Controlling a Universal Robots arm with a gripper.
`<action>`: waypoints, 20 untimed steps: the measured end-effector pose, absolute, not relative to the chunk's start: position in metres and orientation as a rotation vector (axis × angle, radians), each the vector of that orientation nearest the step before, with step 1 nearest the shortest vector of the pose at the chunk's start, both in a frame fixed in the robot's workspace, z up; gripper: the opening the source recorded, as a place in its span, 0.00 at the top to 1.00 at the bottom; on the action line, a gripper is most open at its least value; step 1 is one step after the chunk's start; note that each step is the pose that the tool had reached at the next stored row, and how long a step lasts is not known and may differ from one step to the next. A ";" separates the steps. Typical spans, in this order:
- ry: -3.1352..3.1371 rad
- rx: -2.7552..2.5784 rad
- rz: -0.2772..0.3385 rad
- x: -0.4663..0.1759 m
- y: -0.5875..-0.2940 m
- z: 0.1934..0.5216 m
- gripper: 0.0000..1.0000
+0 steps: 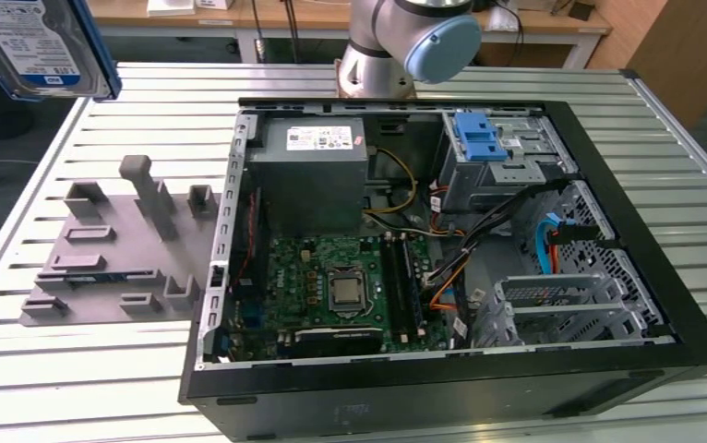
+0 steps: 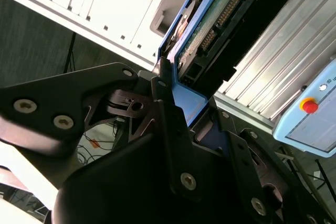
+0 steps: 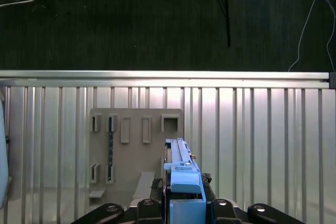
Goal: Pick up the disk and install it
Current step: 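Pick up the disk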
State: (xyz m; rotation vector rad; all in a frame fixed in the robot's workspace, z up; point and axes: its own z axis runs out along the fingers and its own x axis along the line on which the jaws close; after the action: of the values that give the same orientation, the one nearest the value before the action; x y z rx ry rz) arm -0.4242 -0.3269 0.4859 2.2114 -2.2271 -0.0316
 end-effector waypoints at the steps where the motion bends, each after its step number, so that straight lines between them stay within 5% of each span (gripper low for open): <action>1: -2.227 2.211 -0.032 -0.424 -0.327 0.486 0.64; 20: -2.227 2.211 -0.032 -0.414 -0.327 0.486 0.64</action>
State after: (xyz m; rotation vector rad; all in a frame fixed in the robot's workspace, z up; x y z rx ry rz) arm -0.4138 -0.3269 0.4859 2.2113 -2.2272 -0.0316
